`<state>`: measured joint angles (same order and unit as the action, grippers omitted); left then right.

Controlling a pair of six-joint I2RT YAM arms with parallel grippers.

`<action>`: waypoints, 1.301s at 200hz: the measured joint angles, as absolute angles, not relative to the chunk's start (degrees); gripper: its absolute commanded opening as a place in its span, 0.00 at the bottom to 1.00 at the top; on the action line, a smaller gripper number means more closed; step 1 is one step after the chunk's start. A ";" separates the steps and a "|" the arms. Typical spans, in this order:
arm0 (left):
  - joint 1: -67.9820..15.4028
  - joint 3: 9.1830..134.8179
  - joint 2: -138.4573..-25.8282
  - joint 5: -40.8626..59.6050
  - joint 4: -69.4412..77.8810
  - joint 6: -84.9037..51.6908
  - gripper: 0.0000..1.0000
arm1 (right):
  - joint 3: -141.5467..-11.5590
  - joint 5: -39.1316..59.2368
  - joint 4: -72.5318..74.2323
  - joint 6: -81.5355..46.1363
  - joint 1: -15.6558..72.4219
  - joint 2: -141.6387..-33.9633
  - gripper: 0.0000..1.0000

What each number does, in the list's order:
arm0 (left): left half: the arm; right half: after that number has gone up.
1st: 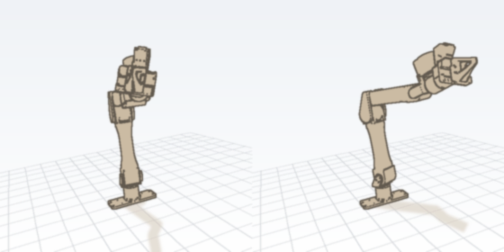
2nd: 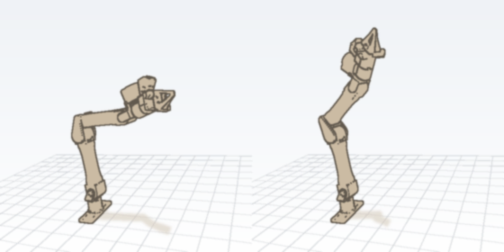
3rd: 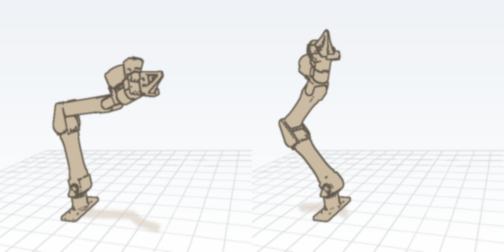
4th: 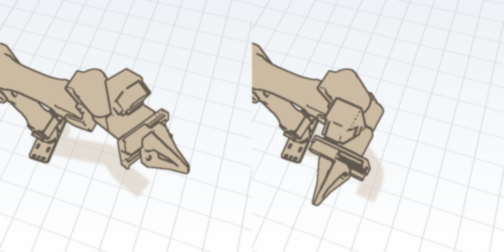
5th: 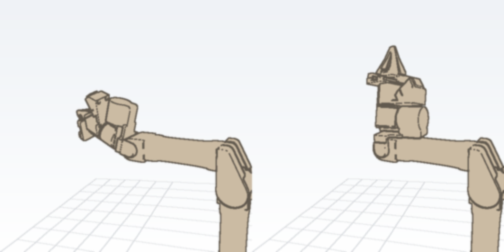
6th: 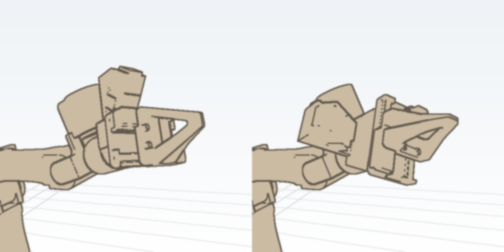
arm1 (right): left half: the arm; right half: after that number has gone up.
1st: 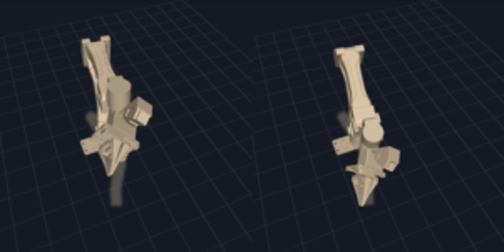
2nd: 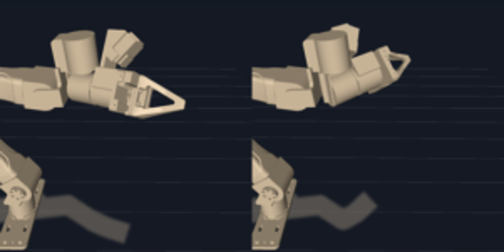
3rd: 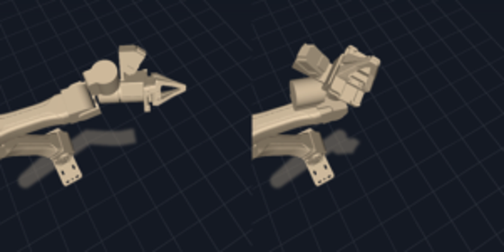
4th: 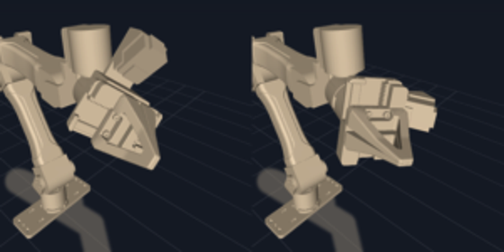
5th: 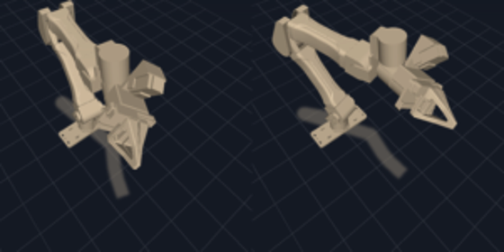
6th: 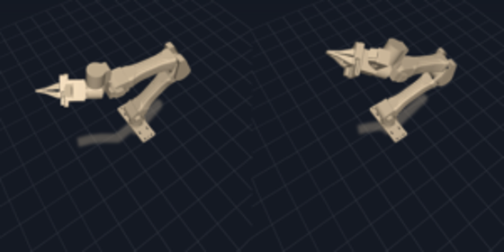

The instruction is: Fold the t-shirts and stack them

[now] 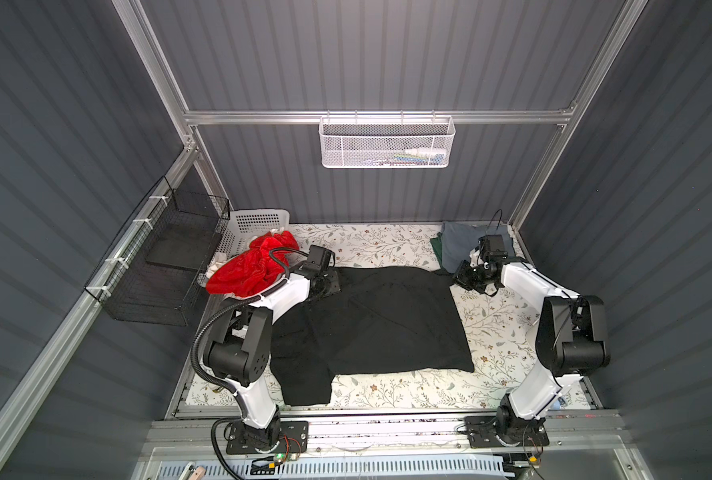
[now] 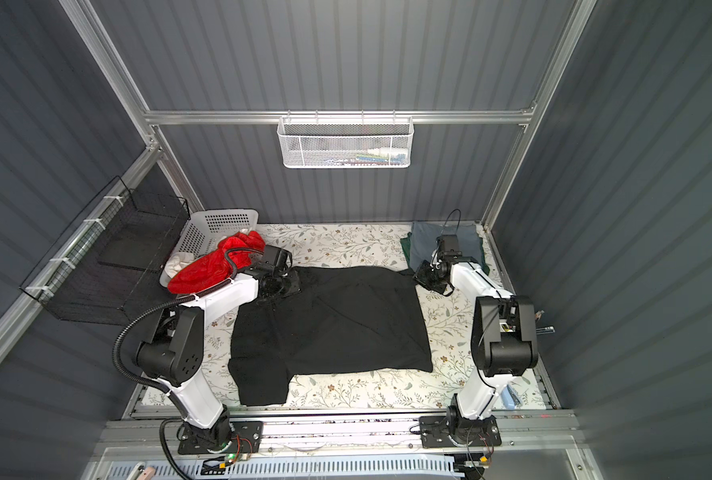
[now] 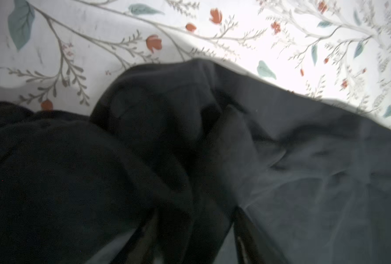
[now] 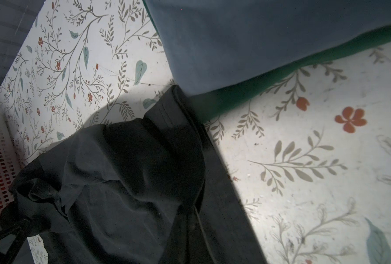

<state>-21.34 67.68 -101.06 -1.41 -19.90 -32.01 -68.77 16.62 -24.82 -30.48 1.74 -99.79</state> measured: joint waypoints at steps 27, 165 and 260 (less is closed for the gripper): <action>-21.34 67.83 -101.08 -1.54 -20.99 -31.64 0.20 | -68.77 16.69 -24.62 -30.61 1.74 -99.79 0.00; -17.28 85.49 -105.30 -7.42 -25.41 -25.96 0.00 | -83.18 16.12 -29.06 -28.67 1.76 -106.28 0.00; -8.88 122.02 -130.08 -6.81 -29.06 -20.29 0.00 | -116.05 13.91 -41.39 -25.17 1.74 -126.28 0.00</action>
<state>-8.88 122.02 -130.08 -6.81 -29.06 -20.29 -116.05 13.91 -41.39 -25.17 1.74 -126.28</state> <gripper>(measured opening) 0.051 0.042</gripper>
